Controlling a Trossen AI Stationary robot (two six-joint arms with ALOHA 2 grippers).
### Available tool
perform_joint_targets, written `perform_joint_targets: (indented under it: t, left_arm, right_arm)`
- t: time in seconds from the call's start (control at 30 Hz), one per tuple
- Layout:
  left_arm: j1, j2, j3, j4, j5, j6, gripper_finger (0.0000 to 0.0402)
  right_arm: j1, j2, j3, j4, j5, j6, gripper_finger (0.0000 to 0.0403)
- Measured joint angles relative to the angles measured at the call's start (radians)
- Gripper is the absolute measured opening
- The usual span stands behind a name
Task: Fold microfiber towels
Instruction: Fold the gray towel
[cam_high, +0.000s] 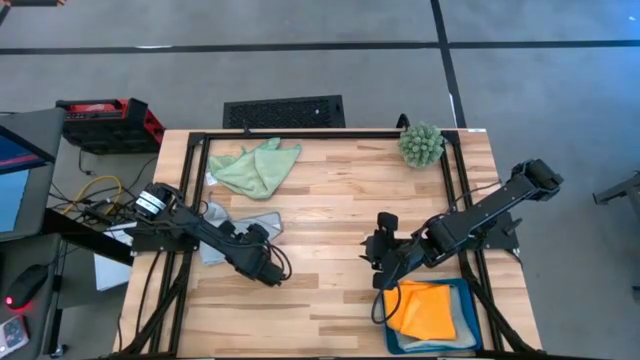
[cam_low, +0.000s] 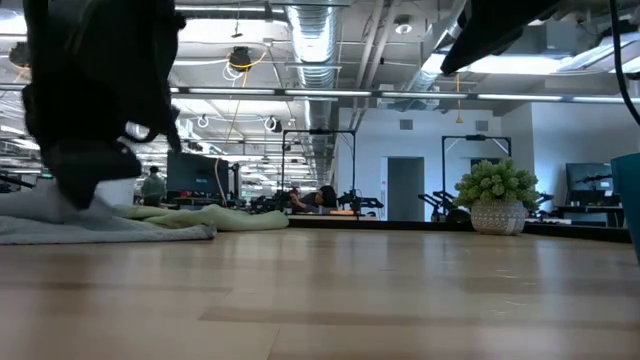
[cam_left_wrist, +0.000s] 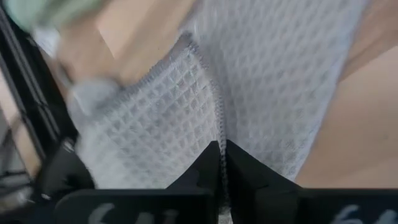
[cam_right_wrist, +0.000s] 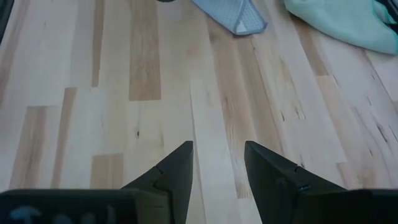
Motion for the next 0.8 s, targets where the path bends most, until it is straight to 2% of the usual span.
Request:
perform_joint_targets:
  t: [0.2,0.43,0.57,0.8]
  left_arm:
    - [0.005,0.000,0.170,-0.112,-0.138,0.112,0.0001]
    - [0.010,0.000,0.366,-0.235,-0.249,0.219,0.0000]
    - [-0.001,0.000,0.472,-0.302,-0.256,0.266,0.0000]
    - [-0.034,0.000,0.619,-0.300,-0.236,0.465,0.0000]
  right_arm:
    - [0.000,0.000,0.000,0.036,0.000,-0.094,0.0166]
    - [-0.023,0.004,0.001,0.216,-0.002,-0.294,0.0166]
    - [-0.054,0.061,-0.001,0.307,-0.002,-0.409,0.0166]
    - [-0.106,0.209,0.001,0.605,-0.002,-0.611,0.0166]
